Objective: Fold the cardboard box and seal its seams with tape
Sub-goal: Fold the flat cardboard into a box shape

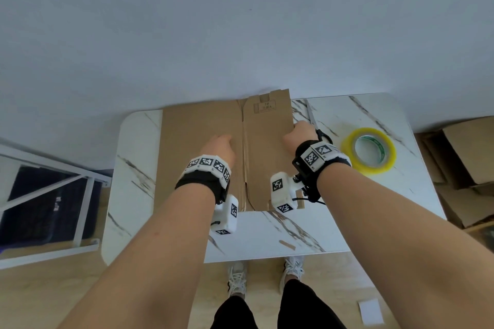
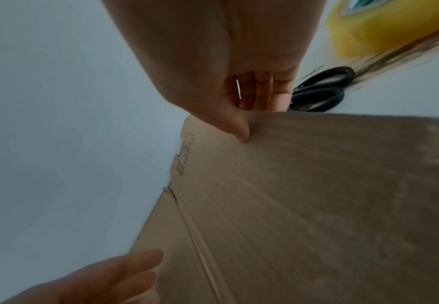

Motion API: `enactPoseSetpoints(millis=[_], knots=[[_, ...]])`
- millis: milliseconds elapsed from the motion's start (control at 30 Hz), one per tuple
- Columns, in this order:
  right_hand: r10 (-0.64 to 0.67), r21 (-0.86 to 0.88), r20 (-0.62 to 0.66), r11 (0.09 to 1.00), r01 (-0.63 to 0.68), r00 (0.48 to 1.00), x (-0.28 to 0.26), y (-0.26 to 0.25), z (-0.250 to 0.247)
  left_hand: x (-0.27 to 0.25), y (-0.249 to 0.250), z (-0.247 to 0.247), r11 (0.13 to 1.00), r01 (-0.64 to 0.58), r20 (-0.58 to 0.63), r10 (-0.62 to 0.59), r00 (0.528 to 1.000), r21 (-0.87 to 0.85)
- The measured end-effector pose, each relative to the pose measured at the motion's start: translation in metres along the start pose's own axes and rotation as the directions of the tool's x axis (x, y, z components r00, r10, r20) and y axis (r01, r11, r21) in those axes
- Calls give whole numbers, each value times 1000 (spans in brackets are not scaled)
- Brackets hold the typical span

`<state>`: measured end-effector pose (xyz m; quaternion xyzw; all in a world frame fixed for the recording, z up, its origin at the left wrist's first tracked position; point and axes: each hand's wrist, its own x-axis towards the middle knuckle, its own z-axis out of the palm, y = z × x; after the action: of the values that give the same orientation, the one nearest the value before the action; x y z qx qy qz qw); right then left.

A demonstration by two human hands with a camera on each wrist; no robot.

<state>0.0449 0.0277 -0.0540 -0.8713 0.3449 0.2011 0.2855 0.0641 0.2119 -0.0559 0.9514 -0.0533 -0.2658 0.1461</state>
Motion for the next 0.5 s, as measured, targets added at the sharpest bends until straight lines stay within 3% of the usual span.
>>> enactPoseSetpoints(millis=[133, 267, 367, 500], knots=[[-41, 70, -46, 997, 44, 998, -16, -1, -11, -4, 3, -30, 1000, -23, -163, 21, 986, -10], [-86, 68, -110, 993, 94, 990, -37, -2, -25, -7, 1, -72, 990, -89, -389, 124, 913, 106], [-103, 97, -171, 988, 121, 980, -52, -4, -36, -16, 0, -104, 976, -23, -428, 115, 897, 215], [-111, 106, -209, 985, 135, 972, -70, -10, -45, -34, 0, -133, 965, 21, -402, 89, 911, 262]])
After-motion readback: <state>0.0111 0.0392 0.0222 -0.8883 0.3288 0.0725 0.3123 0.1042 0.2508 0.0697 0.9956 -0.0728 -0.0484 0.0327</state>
